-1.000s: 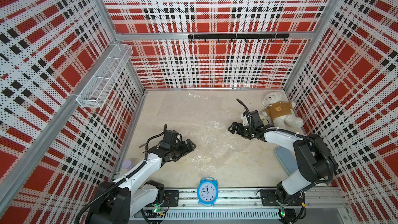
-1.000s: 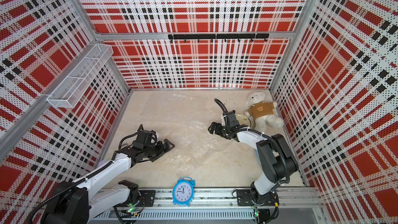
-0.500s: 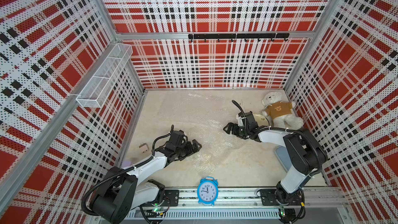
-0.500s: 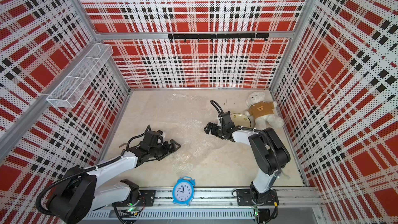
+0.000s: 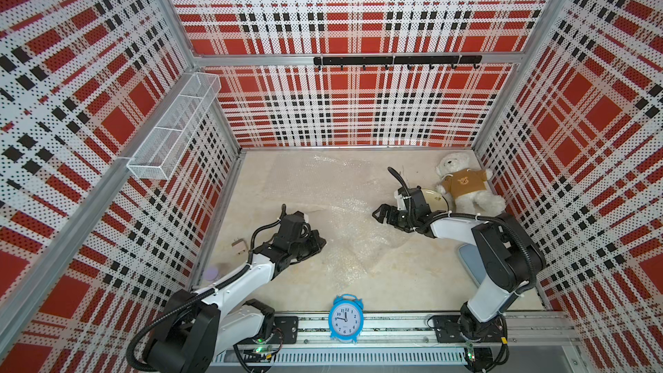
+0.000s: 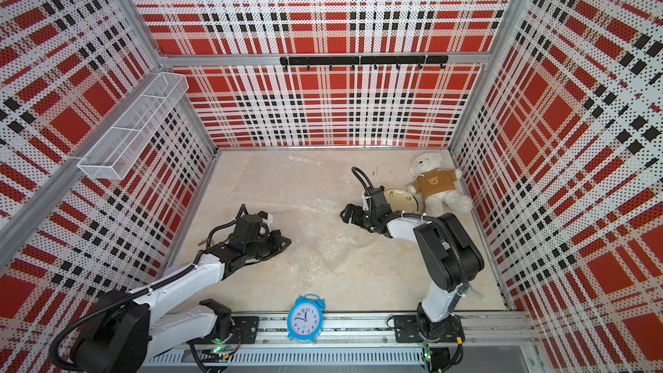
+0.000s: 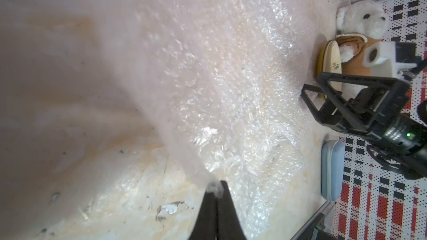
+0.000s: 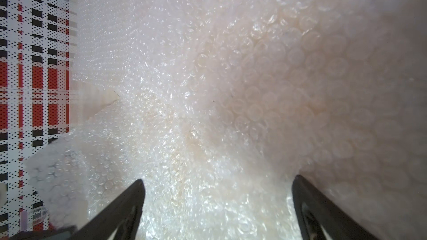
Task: Unpack dinner plates from bubble wrap
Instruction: Pick up the bubble wrap from the center of the board, then place the bubble wrap at the center of the board.
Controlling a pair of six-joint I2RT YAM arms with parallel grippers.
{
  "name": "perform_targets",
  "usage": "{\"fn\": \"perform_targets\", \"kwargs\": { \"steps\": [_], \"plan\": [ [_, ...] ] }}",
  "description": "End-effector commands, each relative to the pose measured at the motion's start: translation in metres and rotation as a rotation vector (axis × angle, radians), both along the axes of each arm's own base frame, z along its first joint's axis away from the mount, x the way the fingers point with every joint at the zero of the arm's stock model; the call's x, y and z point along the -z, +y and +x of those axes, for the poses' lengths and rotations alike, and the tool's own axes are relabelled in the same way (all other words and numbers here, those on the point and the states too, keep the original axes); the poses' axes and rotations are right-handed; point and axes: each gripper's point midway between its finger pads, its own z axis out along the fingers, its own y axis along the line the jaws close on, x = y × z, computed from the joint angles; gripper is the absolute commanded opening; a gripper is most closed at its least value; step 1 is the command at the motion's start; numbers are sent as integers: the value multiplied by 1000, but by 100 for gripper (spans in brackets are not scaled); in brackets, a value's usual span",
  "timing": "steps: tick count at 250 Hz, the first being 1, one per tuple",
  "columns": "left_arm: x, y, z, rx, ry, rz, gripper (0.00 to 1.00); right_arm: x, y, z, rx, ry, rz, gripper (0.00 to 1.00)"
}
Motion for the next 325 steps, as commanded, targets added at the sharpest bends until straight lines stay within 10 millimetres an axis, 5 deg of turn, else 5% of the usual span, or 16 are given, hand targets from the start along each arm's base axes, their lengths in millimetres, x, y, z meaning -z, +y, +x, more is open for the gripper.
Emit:
{"fn": "perform_targets", "kwargs": {
  "steps": [1, 90, 163, 254, 325],
  "plan": [
    [-33, 0, 8, 42, -54, 3, 0, 7, -6, -10, 24, 26, -11, 100],
    [-156, -28, 57, 321, -264, 37, 0, 9, -11, -20, 44, 29, 7, 100],
    [-230, -65, 79, 481, -396, -12, 0, 2, -7, -21, 46, 10, 29, 100],
    [-253, -74, 119, 589, -470, 3, 0, -23, -4, 0, 52, -49, 21, 100],
    [-248, -49, 155, 596, -482, 76, 0, -91, -29, 49, 104, -169, 23, 100]
  ]
}}
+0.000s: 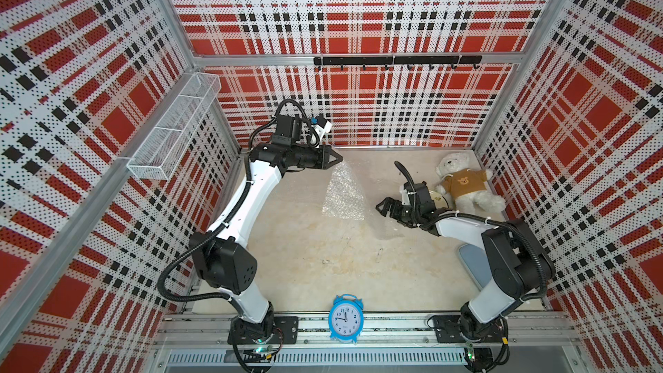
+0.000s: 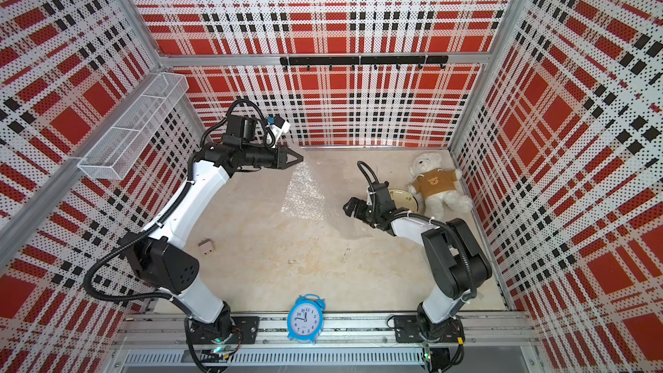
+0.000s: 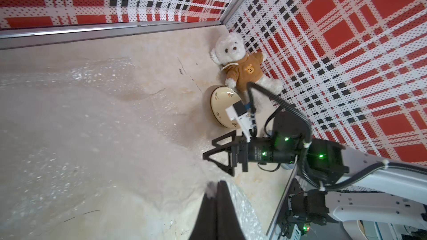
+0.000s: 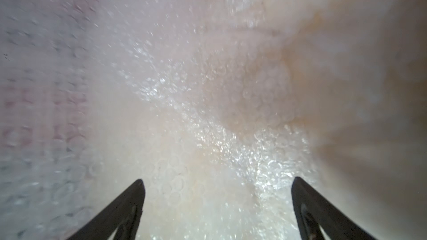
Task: Unpack dinner plates from bubble wrap
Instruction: Place the bubble wrap at the center of the board.
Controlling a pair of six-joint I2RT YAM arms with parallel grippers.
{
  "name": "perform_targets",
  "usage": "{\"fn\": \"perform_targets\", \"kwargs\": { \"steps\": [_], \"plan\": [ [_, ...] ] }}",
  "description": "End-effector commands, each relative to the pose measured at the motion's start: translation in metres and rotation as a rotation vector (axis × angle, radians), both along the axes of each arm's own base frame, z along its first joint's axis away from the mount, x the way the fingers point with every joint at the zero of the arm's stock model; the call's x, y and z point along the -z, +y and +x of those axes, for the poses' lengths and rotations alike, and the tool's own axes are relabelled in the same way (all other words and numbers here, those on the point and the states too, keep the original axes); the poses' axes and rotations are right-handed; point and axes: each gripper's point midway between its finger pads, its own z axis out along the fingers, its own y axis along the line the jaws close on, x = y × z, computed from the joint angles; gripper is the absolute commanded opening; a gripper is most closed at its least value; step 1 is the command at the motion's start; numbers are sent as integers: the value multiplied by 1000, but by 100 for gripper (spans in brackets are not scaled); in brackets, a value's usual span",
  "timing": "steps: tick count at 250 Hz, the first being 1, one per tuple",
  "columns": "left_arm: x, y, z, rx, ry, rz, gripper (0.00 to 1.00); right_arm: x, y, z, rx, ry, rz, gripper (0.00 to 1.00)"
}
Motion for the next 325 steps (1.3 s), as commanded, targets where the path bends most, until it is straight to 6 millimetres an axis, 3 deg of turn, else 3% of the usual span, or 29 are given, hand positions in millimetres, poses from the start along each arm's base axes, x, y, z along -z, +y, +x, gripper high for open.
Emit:
{"fn": "perform_targets", "kwargs": {
  "steps": [1, 29, 83, 123, 172, 231, 260, 303, 325],
  "plan": [
    [-6, 5, 5, 51, -43, 45, 0, -51, -10, 25, 10, -121, -11, 100],
    [-15, 2, 11, 88, -63, 72, 0, -64, -14, 39, 7, -133, -23, 100],
    [-28, 0, 27, 101, -112, 78, 0, -65, -13, 52, 1, -141, -10, 100],
    [-10, 23, 52, 68, -64, 50, 0, -59, -9, 58, -10, -128, 0, 100],
    [31, 56, 68, 5, 7, 108, 0, -45, 3, 74, -52, -120, 8, 100],
    [52, 78, 63, -23, 53, 185, 0, -20, -3, 105, -30, -80, -99, 100],
    [49, 73, 54, 7, 50, 193, 0, -10, -13, 119, 1, -39, -163, 100],
    [39, 64, 43, 33, 21, 209, 0, 1, -3, 138, -109, 6, -124, 100],
    [36, 62, 42, 37, 16, 204, 0, 11, -1, 138, -167, 20, -126, 93]
  ]
}}
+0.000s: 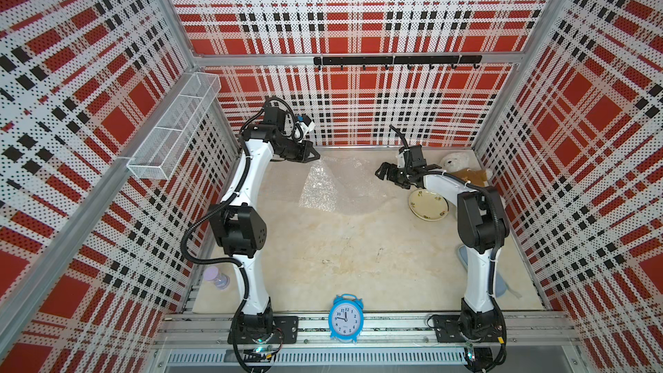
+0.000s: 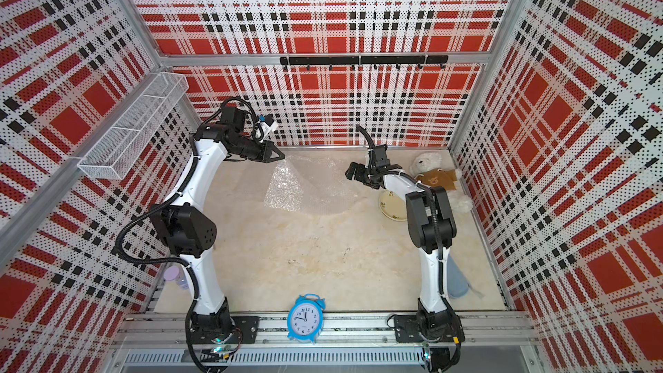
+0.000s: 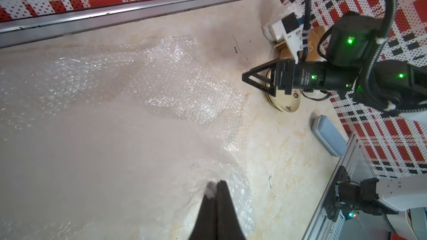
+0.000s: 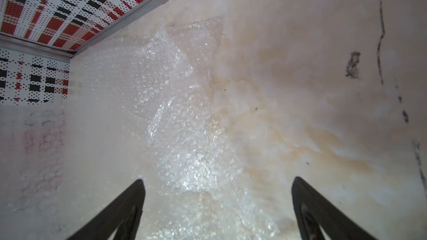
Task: Unpack dinner plates from bubble wrap
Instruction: Place the bubble wrap at the center of the board.
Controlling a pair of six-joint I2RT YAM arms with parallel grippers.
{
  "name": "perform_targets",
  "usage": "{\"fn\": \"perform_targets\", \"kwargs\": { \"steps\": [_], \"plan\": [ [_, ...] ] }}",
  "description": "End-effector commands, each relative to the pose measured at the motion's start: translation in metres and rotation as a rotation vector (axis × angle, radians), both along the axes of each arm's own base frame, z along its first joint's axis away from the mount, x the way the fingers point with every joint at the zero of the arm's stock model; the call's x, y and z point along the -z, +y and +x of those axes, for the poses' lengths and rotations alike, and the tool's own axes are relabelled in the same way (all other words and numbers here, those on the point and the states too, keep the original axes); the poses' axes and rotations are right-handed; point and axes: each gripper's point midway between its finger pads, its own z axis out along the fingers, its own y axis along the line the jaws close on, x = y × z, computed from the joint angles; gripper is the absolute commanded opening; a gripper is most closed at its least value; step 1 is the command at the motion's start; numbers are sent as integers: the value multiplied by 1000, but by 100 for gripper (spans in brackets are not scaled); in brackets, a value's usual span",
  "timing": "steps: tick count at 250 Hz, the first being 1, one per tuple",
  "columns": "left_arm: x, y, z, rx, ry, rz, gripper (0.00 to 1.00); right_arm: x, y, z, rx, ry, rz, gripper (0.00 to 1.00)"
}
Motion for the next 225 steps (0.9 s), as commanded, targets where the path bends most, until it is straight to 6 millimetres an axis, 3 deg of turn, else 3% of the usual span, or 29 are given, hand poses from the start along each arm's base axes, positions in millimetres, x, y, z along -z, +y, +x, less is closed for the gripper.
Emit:
{"fn": "perform_targets", "kwargs": {
  "steps": [1, 30, 161, 193, 225],
  "plan": [
    [-19, -3, -15, 27, -45, 14, 0, 19, 3, -6, -105, 51, -11, 93],
    [-22, -5, -18, 36, -48, 6, 0, 31, 8, -8, -176, 63, 32, 83],
    [-23, -6, -23, 44, -47, 7, 0, 54, 33, 5, -301, 53, 115, 70],
    [-22, -4, -23, 40, -45, 10, 0, 59, 38, 6, -313, 58, 133, 64],
    [-21, -4, -22, 39, -46, 13, 0, 64, 43, 3, -318, 64, 135, 49]
  ]
}}
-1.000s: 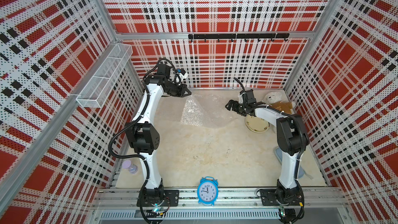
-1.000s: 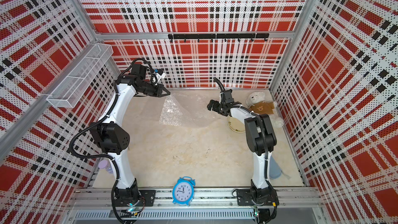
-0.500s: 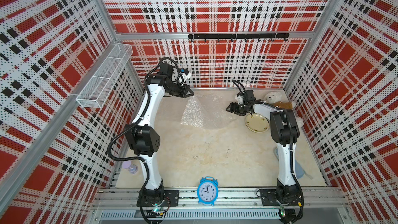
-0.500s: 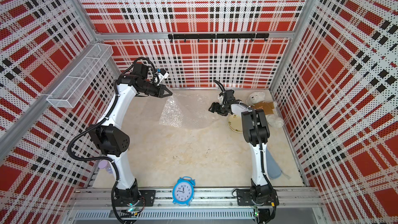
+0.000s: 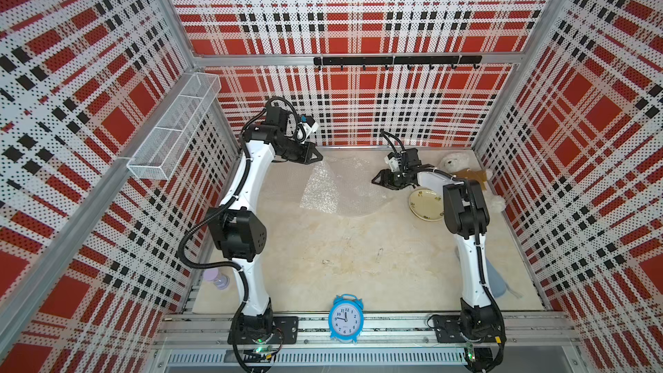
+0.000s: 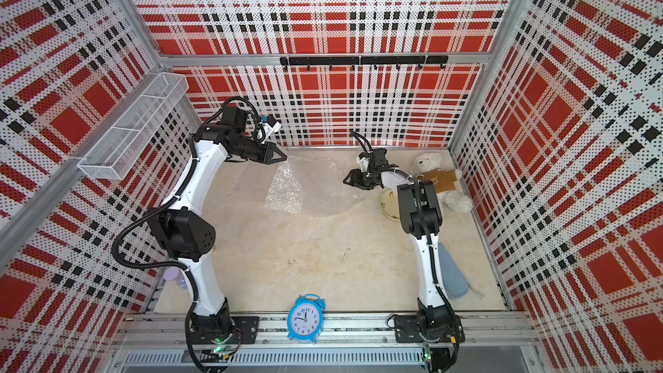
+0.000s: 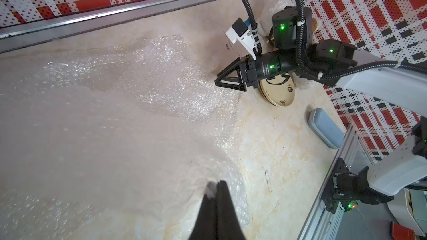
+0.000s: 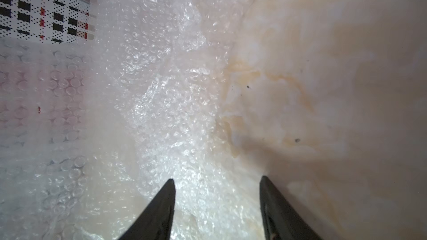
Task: Unpack dinner plates from bubble wrap
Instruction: Place the bubble wrap at the center of the board.
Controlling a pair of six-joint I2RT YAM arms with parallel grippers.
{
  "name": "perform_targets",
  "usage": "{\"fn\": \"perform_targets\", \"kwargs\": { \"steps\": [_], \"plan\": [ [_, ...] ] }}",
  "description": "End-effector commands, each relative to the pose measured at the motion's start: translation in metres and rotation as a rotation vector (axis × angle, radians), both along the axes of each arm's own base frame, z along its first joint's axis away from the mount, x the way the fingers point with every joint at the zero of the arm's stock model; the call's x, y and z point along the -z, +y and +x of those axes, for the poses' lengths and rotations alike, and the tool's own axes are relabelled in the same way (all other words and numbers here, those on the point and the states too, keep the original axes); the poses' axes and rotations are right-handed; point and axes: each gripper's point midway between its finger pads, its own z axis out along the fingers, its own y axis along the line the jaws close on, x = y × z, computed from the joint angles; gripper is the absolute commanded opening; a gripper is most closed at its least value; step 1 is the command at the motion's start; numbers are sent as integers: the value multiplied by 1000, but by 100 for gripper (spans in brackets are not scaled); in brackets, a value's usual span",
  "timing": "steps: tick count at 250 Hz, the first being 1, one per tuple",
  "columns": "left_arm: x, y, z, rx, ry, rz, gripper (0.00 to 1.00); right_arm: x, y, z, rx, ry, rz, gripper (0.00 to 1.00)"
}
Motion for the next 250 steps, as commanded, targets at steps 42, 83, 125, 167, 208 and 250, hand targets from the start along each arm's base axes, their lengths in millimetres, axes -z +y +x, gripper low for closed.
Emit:
{"fn": "perform_targets", "kwargs": {
  "steps": [42, 83, 125, 167, 208, 250],
  "plan": [
    [-12, 4, -9, -1, -21, 9, 0, 9, 9, -2, -12, -11, 26, 26],
    [-10, 9, -8, -25, -15, 25, 0, -5, 5, -3, 18, -56, 44, 15],
    [-8, 18, -5, -64, -18, 64, 0, -29, -2, -3, 57, -102, 91, 8],
    [-6, 26, -4, -91, -20, 99, 0, -56, -8, -7, 105, -157, 114, 6],
    [0, 34, 0, -103, -5, 106, 0, -72, -16, -14, 156, -186, 115, 4],
    [12, 49, 7, -138, 24, 124, 0, -66, -22, -24, 193, -161, 119, 4]
  ]
}}
